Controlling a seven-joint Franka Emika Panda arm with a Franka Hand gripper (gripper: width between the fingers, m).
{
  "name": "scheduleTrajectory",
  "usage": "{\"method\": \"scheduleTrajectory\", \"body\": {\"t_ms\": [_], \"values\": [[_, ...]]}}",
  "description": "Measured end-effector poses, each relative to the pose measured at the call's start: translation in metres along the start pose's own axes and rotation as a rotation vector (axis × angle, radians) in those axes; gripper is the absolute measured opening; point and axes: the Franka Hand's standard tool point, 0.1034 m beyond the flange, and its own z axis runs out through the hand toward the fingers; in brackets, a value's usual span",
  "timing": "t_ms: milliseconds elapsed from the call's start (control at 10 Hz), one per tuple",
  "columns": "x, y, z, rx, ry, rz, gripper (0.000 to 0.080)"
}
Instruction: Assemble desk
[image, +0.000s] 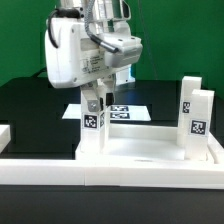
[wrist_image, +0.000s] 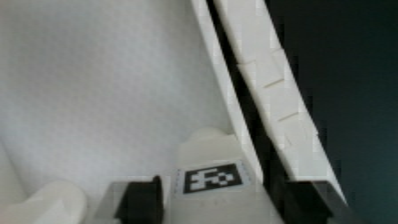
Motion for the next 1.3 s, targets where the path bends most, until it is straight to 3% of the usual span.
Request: {"method": "scheduleTrajectory", "body": {"t_ms": [200,400,500,600,700,1000,1300], "values": [[-0.002,0.0,0.0,0.026,0.008,0.146,0.0301],[-0.002,0.001,0.0,0.026,0.011,0.123,0.0308],[-0.003,0.001,0.001,0.026,0.011,0.122,0.0511],[-0.005,0.001,-0.001,0.027,0.008,0.119,0.0511],[-0.015,0.0,-0.012,0.04,-0.01,0.108,0.0609],[-0.034,-0.01,-0.06,0.089,-0.074,0.084,0.0642],[-0.034,-0.009,-0.058,0.087,-0.072,0.078,0.0649]]}}
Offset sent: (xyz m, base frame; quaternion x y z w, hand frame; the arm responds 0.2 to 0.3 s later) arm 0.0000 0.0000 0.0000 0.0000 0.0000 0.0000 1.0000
